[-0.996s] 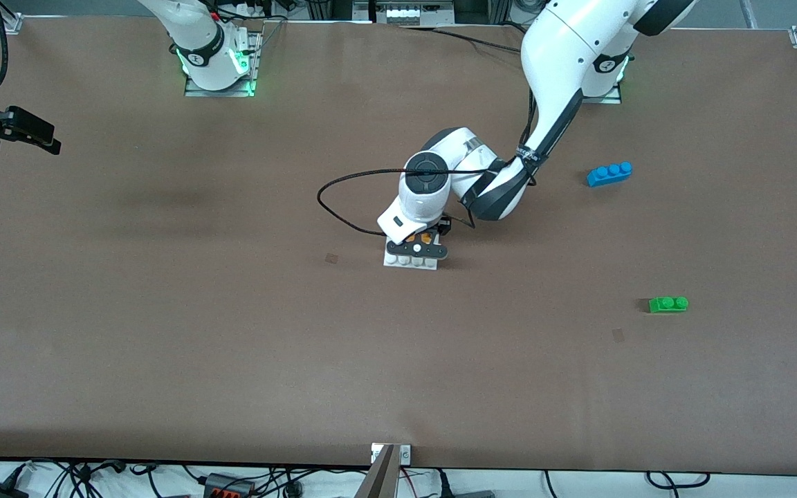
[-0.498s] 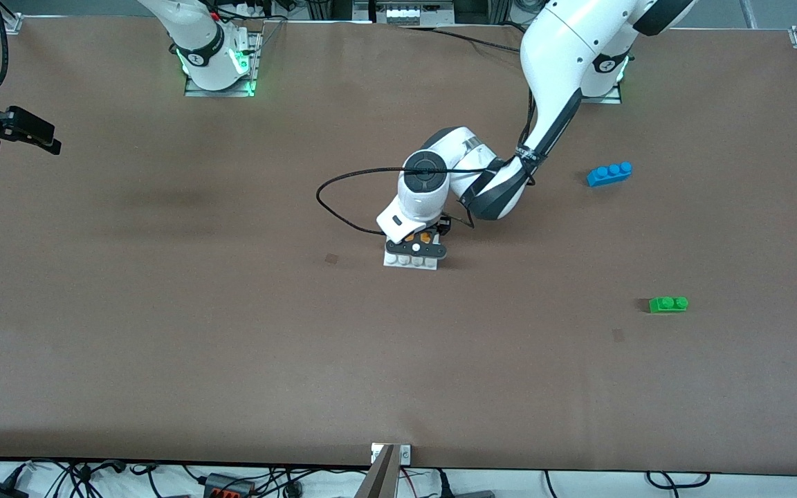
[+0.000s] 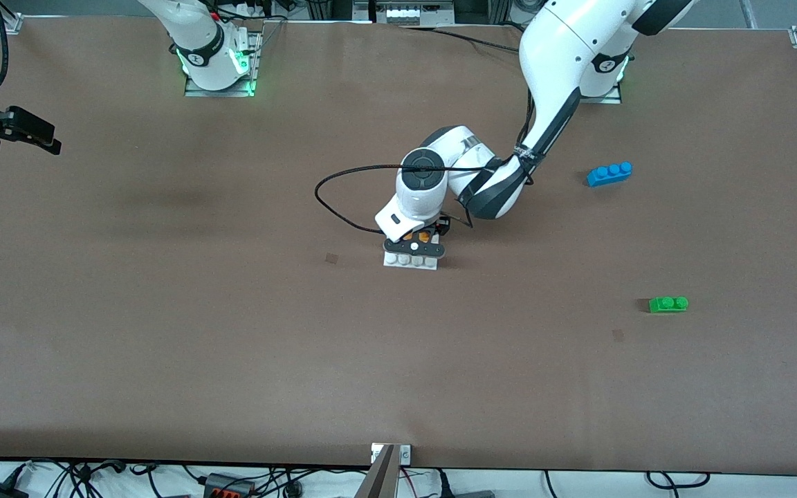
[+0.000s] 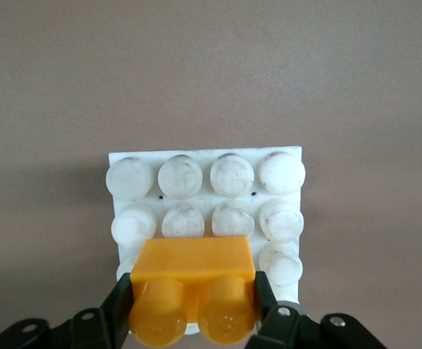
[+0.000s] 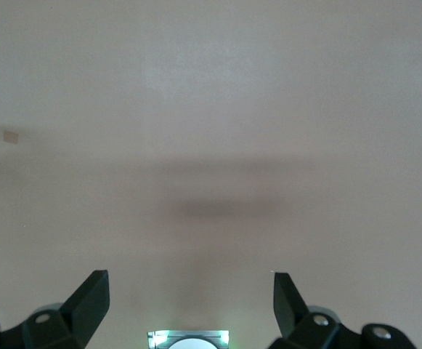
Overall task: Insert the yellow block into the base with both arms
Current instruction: 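Press the yellow block down onto the base studs with the left gripper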
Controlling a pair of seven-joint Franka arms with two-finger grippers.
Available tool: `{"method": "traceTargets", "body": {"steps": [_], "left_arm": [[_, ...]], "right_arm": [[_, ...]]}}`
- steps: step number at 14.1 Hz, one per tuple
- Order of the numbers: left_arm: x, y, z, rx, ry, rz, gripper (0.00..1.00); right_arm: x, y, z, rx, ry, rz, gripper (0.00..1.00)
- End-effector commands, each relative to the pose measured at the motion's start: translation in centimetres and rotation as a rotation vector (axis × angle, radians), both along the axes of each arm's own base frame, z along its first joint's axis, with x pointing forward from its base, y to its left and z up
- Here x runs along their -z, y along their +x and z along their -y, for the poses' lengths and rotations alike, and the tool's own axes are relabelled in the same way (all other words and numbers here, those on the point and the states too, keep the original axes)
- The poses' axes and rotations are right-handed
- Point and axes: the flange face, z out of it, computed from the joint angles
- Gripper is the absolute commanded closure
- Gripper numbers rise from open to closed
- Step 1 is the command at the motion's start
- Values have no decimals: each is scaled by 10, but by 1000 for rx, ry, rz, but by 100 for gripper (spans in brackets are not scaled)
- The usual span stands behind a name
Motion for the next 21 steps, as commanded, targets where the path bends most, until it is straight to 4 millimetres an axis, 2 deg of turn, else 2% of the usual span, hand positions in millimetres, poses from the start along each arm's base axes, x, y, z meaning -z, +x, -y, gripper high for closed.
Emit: {"method": "traceTargets", "body": {"steps": [1,11,17,19,21], "left_arm": [[18,-2,1,-39,14,5,71],[21,-11,-1,-28,38,-23,71],[11,-8,-6,-22,47,-31,71],[-4,0,-16,-22,54,-32,72],[-3,-2,-13,-31,42,-47,72]], "right_arm": [[-1,-3,-4,4,0,1,0],[-1,-4,-4,4,0,-2,0],[-1,-4,-4,4,0,-2,0],[-1,-4,-4,4,0,-2,0],[-2,-4,-4,4,0,0,0]]}}
